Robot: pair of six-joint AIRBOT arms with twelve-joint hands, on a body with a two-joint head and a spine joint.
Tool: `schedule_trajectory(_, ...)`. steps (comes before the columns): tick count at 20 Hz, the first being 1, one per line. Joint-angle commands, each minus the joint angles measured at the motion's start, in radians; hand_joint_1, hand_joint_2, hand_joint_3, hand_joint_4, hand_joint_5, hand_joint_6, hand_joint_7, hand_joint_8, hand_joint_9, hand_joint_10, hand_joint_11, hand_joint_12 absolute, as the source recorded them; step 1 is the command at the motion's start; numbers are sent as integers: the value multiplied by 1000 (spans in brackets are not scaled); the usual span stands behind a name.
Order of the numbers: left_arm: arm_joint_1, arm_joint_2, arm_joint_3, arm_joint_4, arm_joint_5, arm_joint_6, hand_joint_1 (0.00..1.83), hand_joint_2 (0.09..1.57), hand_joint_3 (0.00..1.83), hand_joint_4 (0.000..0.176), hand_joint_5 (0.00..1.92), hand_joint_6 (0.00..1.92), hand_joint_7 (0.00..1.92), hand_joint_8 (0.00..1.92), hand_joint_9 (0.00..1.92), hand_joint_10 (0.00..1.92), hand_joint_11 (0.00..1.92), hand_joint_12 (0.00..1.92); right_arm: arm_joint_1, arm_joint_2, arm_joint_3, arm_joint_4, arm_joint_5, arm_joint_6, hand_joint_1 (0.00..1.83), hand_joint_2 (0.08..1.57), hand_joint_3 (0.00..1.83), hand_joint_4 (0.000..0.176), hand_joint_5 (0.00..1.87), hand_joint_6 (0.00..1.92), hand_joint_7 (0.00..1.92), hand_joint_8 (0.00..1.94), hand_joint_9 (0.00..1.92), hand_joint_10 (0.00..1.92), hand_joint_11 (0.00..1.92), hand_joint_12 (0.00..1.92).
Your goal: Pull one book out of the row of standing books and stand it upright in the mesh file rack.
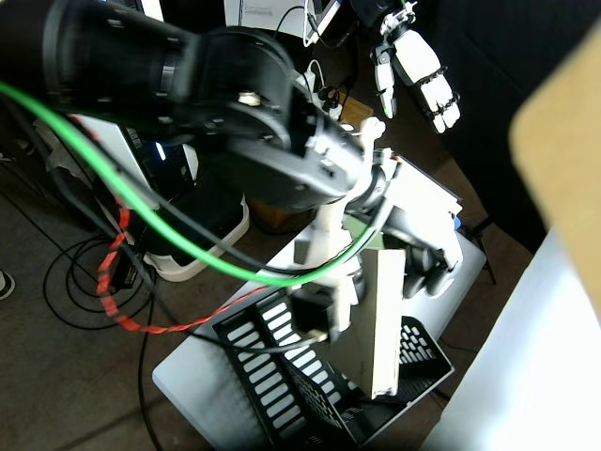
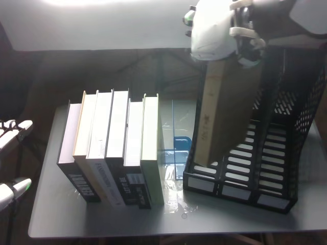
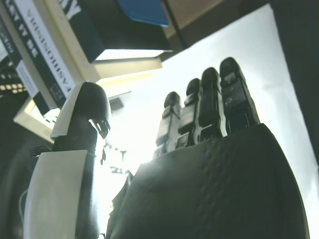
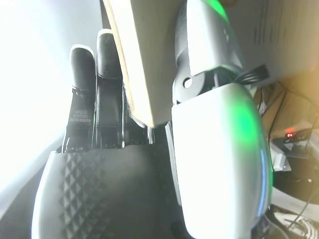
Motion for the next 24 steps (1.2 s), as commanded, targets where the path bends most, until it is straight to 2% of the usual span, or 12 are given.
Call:
schedule_trajectory(1,-4,-5,10,-5,-119,-8,697,1329,1,94,0,0,0,0,0,0,0,0,6,-3,21,-35,-106,-12,1336,1228,0,0,787,1233,806,1259,596,1639,270,1821)
schedule_trajectory(4,-5,-12,16,-1,-118,-13,694,1330,1,87,0,0,0,0,0,0,0,0,6,-18,66,-35,-114,-12,1339,1224,0,0,783,1195,858,1283,567,1616,177,1790)
schedule_trajectory(7,-8,-16,18,5,-118,-17,651,1343,6,93,0,0,0,0,0,0,0,0,-1,-33,110,-35,-119,-10,1333,1236,1,0,758,1279,844,1276,539,1626,130,1767)
schedule_trajectory(8,-9,-17,19,6,-118,-17,646,1343,5,101,0,0,0,0,0,0,0,0,-7,-42,128,-35,-122,-6,1334,1239,0,0,757,1232,839,1307,530,1661,150,1828)
schedule_trajectory(10,-9,-18,21,9,-118,-20,665,1337,2,90,0,0,0,0,0,0,0,0,-23,-57,171,-35,-133,18,1336,1234,0,0,775,1193,853,1298,526,1662,194,1845)
schedule_trajectory(12,-17,-23,27,17,-111,-21,667,1339,1,99,0,0,0,0,0,0,0,0,-27,-73,211,-35,-138,42,1321,1268,5,0,711,1274,779,1412,473,1742,135,1872)
schedule_trajectory(14,-19,-26,30,20,-108,-21,667,1336,0,108,0,0,0,0,0,0,0,0,-30,-92,250,-35,-145,59,1330,1249,0,0,782,1211,773,1327,526,1724,257,1843)
schedule_trajectory(16,-20,-27,32,24,-108,-22,651,1340,1,106,0,0,0,0,0,0,0,0,-35,-111,281,-35,-153,60,1312,1284,3,0,736,1297,701,1424,450,1789,159,1821)
schedule_trajectory(17,-22,-29,33,27,-107,-22,652,1337,0,101,0,0,0,0,0,0,0,0,-37,-117,294,-35,-153,62,1318,1273,0,0,745,1302,731,1368,479,1750,152,1777)
schedule_trajectory(19,-28,-32,36,33,-103,-22,633,1339,1,117,0,0,0,0,0,0,0,0,-44,-126,319,-35,-153,68,1325,1263,0,0,753,1229,761,1380,489,1741,172,1752)
schedule_trajectory(21,-38,-40,43,44,-92,-23,643,1335,0,111,0,0,0,0,0,0,0,0,-45,-131,344,-35,-154,72,1329,1257,0,0,740,1224,791,1364,503,1726,174,1781)
schedule_trajectory(24,-40,-44,45,49,-88,-23,634,1340,1,115,0,0,0,0,0,0,0,0,-45,-135,365,-35,-155,83,1333,1251,0,0,707,1242,833,1339,517,1675,104,1677)
